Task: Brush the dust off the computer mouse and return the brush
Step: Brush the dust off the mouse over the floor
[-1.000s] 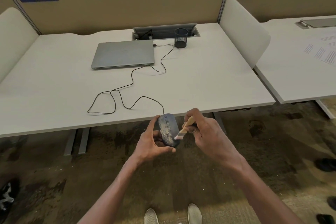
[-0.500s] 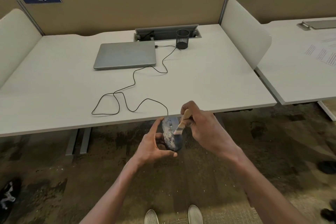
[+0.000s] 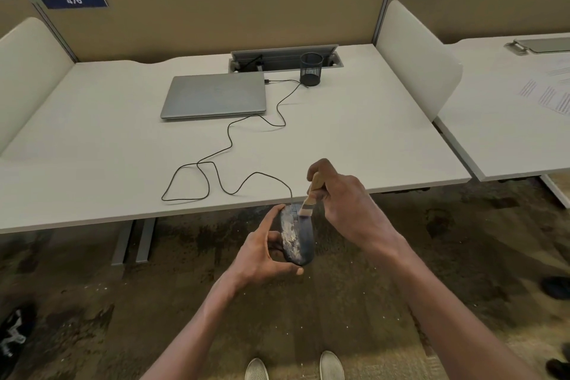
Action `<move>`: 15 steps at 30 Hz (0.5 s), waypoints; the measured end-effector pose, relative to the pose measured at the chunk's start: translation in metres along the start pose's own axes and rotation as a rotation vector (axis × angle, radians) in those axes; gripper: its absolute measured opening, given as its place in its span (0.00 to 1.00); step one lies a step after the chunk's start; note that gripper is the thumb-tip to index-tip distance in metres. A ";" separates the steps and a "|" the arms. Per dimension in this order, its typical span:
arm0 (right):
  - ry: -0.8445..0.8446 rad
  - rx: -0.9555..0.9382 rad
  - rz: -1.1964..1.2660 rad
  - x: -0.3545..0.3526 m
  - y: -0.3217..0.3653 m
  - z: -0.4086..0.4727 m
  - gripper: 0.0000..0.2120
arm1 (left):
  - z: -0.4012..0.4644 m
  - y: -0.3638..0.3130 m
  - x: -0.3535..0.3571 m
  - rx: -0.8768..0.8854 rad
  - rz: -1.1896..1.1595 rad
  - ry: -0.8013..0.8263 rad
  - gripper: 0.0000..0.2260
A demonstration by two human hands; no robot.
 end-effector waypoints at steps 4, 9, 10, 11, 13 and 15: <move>0.012 0.002 0.002 0.004 -0.005 0.010 0.19 | -0.002 -0.002 0.004 0.019 -0.002 0.013 0.56; -0.020 0.006 -0.031 0.001 -0.012 0.017 0.20 | -0.002 -0.003 0.004 0.014 -0.011 0.009 0.56; -0.035 0.007 -0.022 -0.001 -0.012 0.016 0.20 | -0.002 -0.002 0.002 0.011 -0.014 0.003 0.56; -0.047 0.009 -0.012 -0.002 -0.012 0.014 0.21 | -0.002 -0.001 0.001 0.008 -0.017 -0.002 0.56; -0.052 0.014 0.021 -0.003 -0.012 0.011 0.19 | -0.002 0.001 -0.002 -0.004 -0.026 -0.007 0.56; -0.048 0.023 0.044 -0.003 -0.012 0.008 0.17 | -0.001 0.004 -0.003 -0.018 -0.035 -0.010 0.57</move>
Point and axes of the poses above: each hand's wrist, its own z-axis towards the middle knuckle, its own x-axis out of the palm, y = z × x, the point moved 8 cm from there along z, towards the middle knuckle, and after that the axes turned 12 degrees about z, right-handed, at the moved point
